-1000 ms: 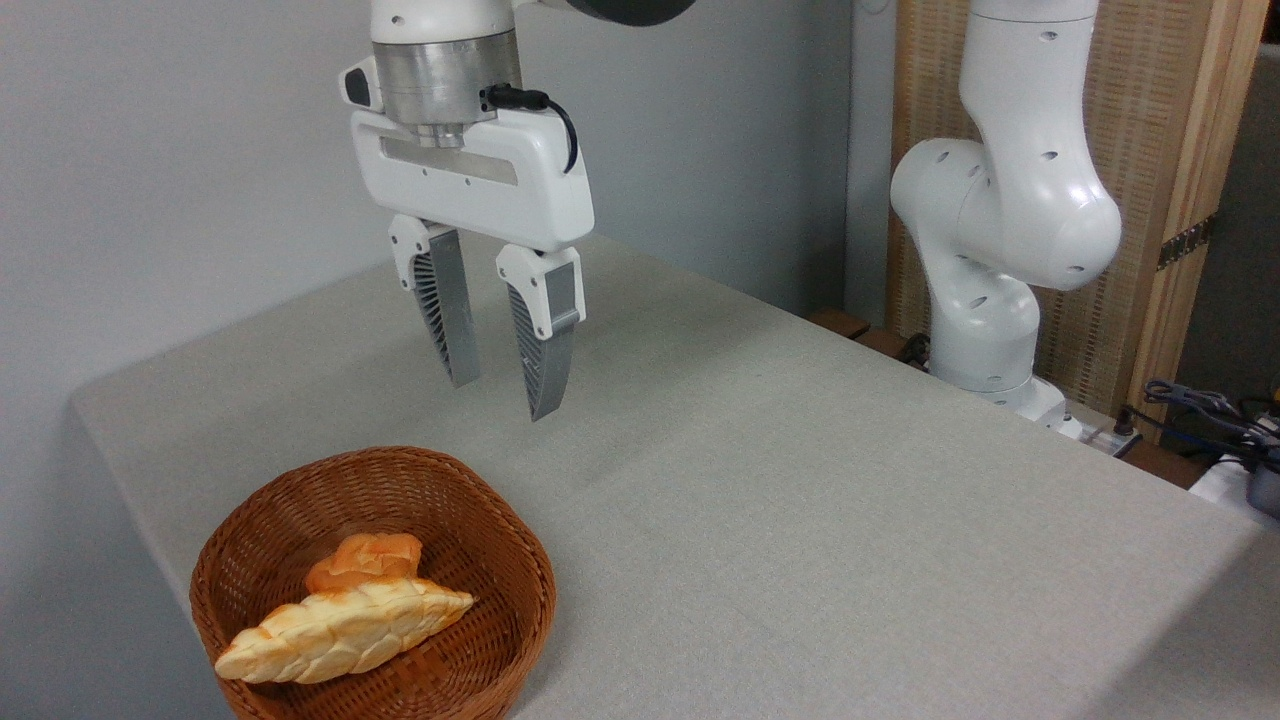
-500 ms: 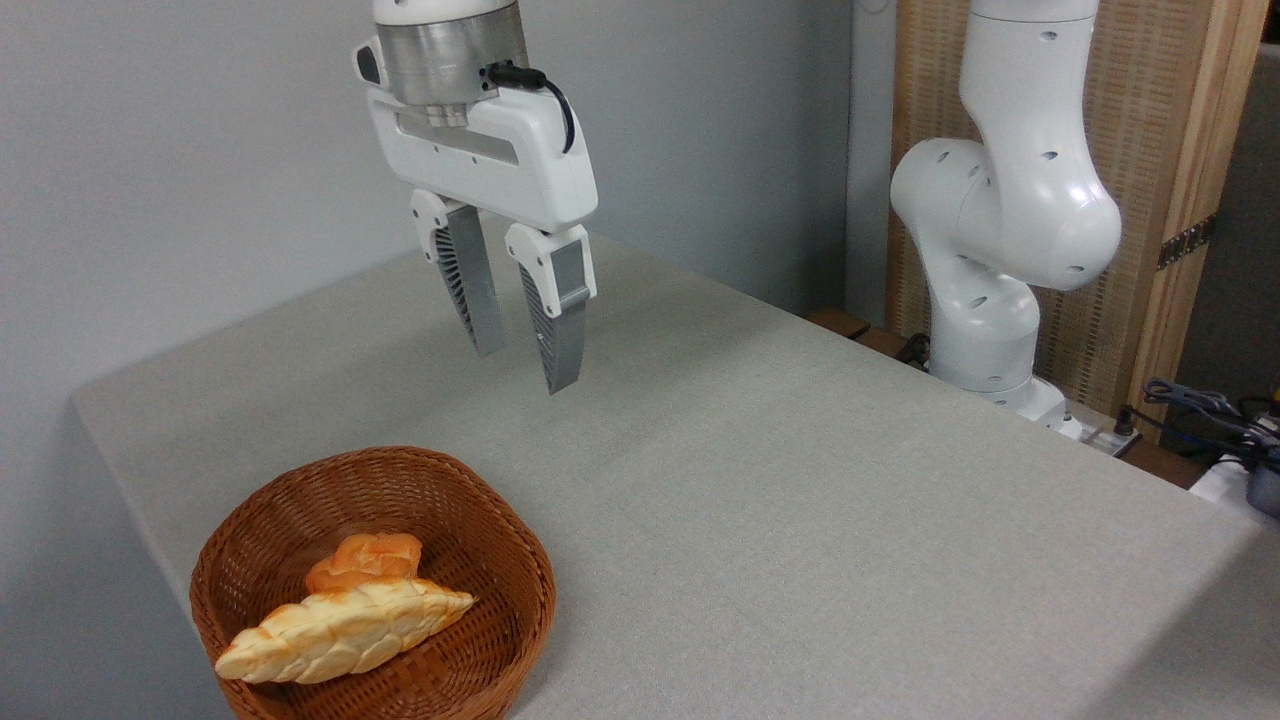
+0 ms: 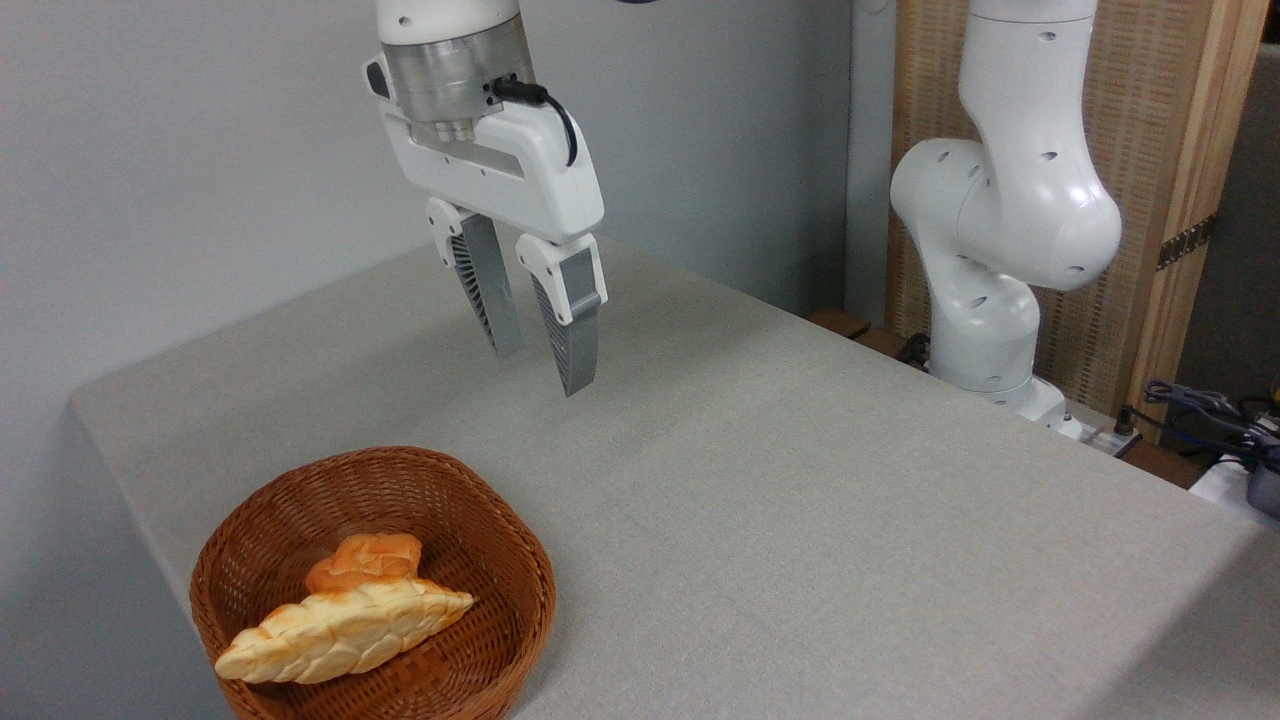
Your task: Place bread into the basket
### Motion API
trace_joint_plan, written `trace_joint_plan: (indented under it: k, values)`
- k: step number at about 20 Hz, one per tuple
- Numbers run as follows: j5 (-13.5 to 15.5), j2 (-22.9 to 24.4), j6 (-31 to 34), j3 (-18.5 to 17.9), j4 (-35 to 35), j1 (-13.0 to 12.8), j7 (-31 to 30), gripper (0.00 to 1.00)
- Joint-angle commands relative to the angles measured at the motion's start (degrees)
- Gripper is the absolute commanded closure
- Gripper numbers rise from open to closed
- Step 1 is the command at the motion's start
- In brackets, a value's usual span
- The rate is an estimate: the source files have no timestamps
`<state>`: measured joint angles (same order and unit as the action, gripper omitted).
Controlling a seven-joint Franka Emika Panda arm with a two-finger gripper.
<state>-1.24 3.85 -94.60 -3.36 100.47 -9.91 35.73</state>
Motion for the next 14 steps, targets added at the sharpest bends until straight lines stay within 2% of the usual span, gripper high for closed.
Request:
trace_joint_plan:
  k: [1,4,10,14]
  values:
    - [1.24,-1.04,1.44,-0.86,-0.89,-0.20,0.39,0.00]
    - [1.42,-1.04,0.91,-2.09,-0.89,-0.20,0.66,0.00]
    - [1.42,-1.04,0.65,-2.18,-2.64,-0.20,0.75,0.00]
    - [1.42,-2.26,0.91,-2.09,-6.67,-0.20,0.48,0.00]
